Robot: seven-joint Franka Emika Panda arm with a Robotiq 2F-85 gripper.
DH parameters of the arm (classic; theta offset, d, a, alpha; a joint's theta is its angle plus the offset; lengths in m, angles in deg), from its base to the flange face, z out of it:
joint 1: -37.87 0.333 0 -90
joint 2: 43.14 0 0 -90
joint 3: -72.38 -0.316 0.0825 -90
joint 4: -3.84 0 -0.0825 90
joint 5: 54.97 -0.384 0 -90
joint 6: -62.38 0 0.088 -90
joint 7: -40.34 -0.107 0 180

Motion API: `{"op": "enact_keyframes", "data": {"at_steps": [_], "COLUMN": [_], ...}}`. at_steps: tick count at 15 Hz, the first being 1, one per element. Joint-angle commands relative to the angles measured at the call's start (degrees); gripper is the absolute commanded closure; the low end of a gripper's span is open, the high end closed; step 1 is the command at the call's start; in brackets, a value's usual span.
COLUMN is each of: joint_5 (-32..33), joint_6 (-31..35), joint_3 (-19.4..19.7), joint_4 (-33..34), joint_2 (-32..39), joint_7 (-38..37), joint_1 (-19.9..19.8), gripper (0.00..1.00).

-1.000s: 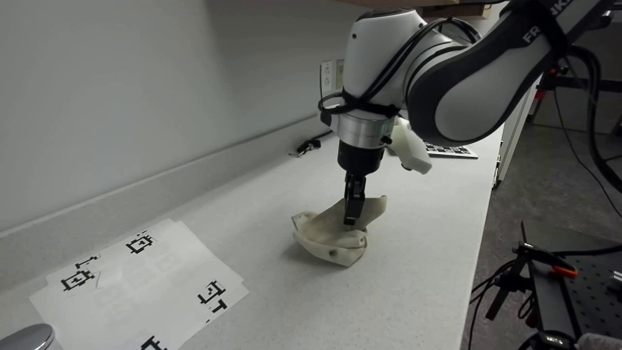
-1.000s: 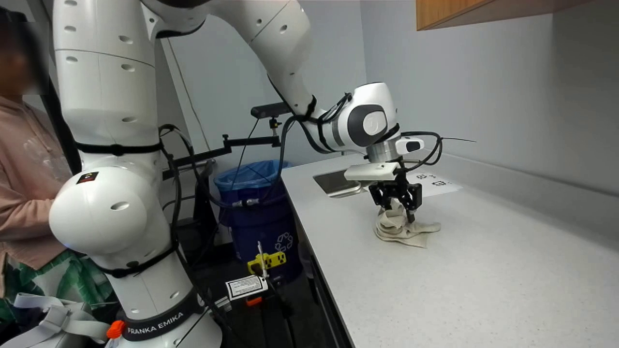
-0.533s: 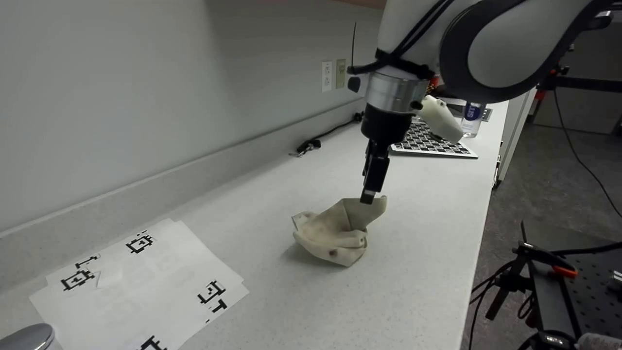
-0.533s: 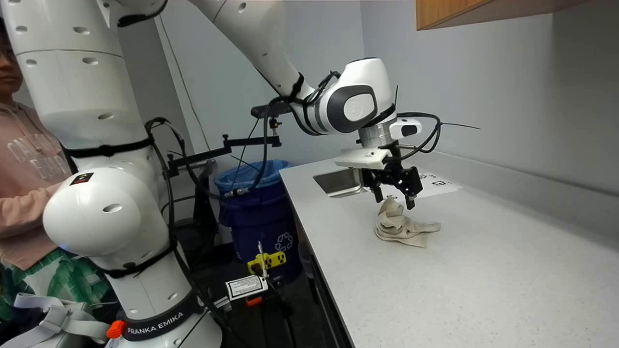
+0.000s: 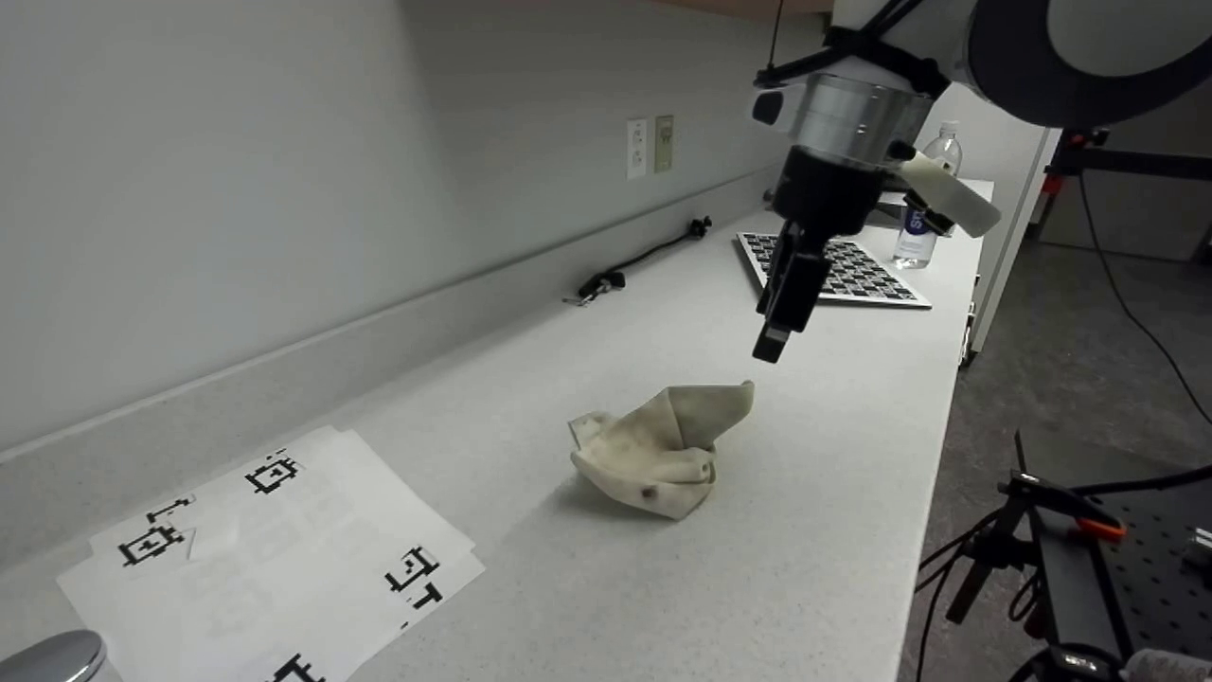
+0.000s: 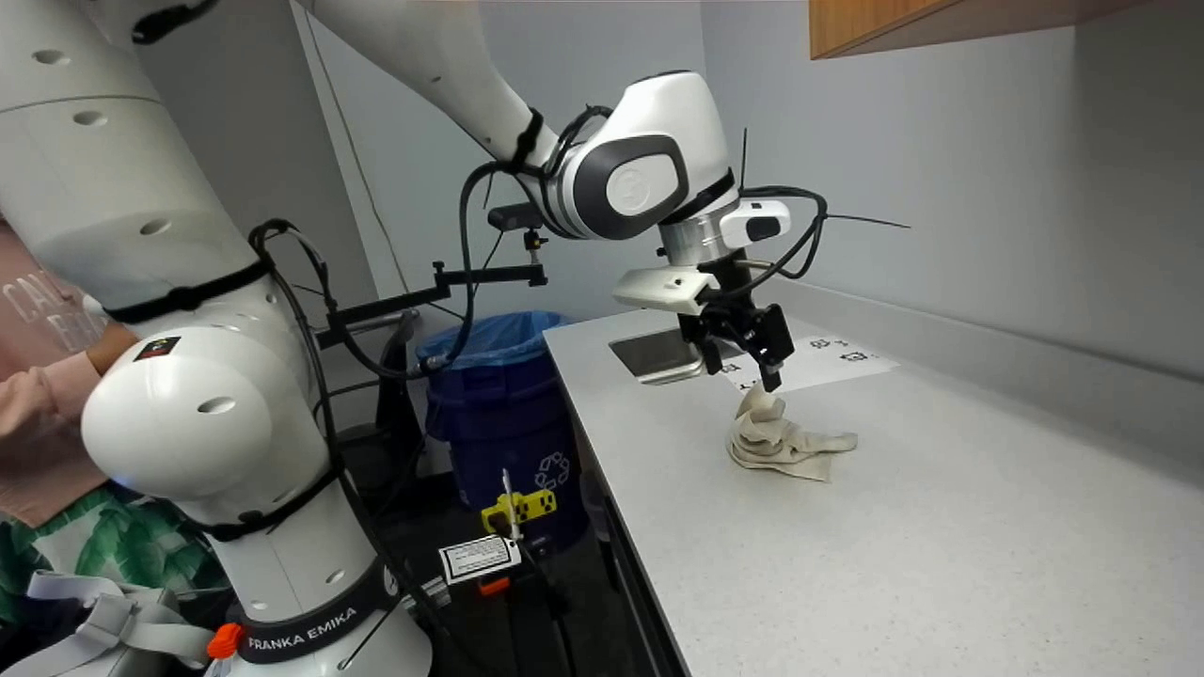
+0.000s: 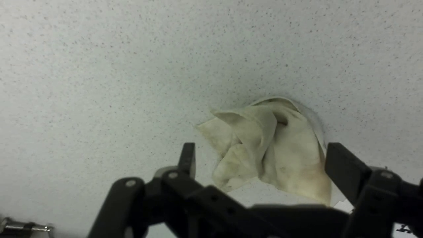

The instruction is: Use the white towel to wipe the countertop

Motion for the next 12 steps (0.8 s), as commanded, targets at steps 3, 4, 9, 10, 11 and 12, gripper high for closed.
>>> {"op": "enact_keyframes", "data": {"at_steps": [3, 4, 9, 10, 11, 12], "joint_5": [1.8, 0.8, 1.2, 1.2, 1.2, 1.2], "joint_6": [0.9, 0.0, 0.0, 0.0, 0.0, 0.0], "joint_3": [1.2, 0.8, 1.1, 1.1, 1.1, 1.1], "joint_4": [-6.4, -3.4, -4.8, -4.8, -4.8, -4.8], "joint_2": [-9.0, -4.9, -7.0, -7.0, -7.0, -7.0], "joint_7": [1.1, 0.0, 0.0, 0.0, 0.0, 0.0], "joint_1": [-1.5, -0.8, -0.9, -0.9, -0.9, -0.9], "gripper": [0.0, 0.0, 0.0, 0.0, 0.0, 0.0]}}
